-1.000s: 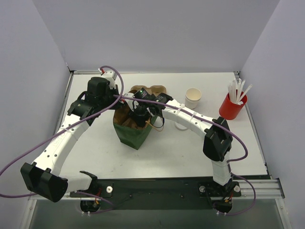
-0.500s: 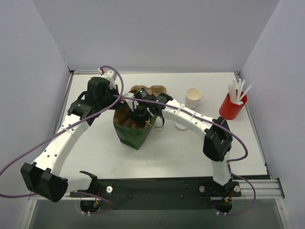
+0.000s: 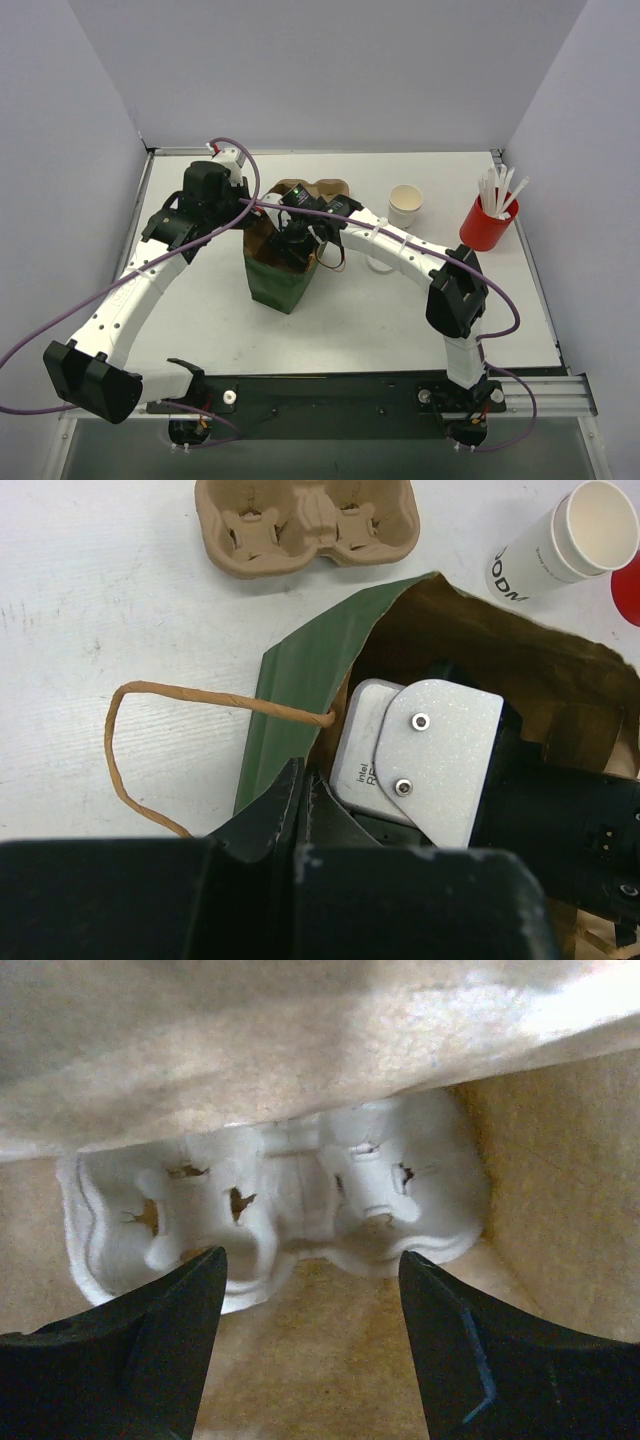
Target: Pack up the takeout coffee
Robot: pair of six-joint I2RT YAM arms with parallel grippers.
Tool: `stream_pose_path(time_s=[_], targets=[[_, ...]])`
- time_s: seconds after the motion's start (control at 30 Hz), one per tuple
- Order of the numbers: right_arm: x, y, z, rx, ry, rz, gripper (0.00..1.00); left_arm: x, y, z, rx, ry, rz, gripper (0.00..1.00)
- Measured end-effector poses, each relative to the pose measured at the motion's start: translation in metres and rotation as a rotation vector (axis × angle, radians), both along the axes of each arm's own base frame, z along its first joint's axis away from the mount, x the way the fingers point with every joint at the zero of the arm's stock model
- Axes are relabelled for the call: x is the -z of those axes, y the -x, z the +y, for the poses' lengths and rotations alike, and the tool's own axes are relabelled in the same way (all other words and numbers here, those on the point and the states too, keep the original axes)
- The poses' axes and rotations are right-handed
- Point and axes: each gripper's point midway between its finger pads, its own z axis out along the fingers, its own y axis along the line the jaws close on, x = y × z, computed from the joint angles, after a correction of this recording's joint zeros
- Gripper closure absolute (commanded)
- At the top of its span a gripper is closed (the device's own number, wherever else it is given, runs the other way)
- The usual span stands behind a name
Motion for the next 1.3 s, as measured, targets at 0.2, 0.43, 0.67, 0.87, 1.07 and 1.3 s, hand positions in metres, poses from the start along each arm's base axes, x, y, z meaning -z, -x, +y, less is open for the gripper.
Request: stream_pose_path(time_s=[0.2, 0.43, 0.67, 0.87, 1.07, 1.3], targets=[[0.0001, -0.0016, -0.0015, 0.007, 0.007, -0.008, 0.31, -0.0001, 0.0002, -0.0005, 0.003, 0.002, 0.0, 1.0], [0.0, -0.003, -0.003, 0.017, 0.012, -0.013, 0.28, -0.0003, 0.0004, -0.0012, 0.006, 0.004, 0.0, 1.0], [-0.0019, -0.0023, -0.0039, 0.024, 0.014, -0.007, 0.26, -0.0014, -0.0001, -0.0021, 0.009, 0.008, -0.004, 1.0], [-0.0021, -0.0025, -0.0044, 0.029, 0.015, -0.007, 0.24, -0.0014, -0.0001, -0.0022, 0.009, 0.009, -0.004, 1.0], [-0.0024, -0.0034, -0.0052, 0.034, 0.018, -0.012, 0.21, -0.0014, 0.0, -0.0024, 0.01, 0.009, -0.003, 1.0], [-0.0038, -0.0037, -0.0072, 0.039, 0.023, -0.016, 0.2, -0.0018, 0.0007, -0.004, 0.018, 0.015, -0.002, 1.0]])
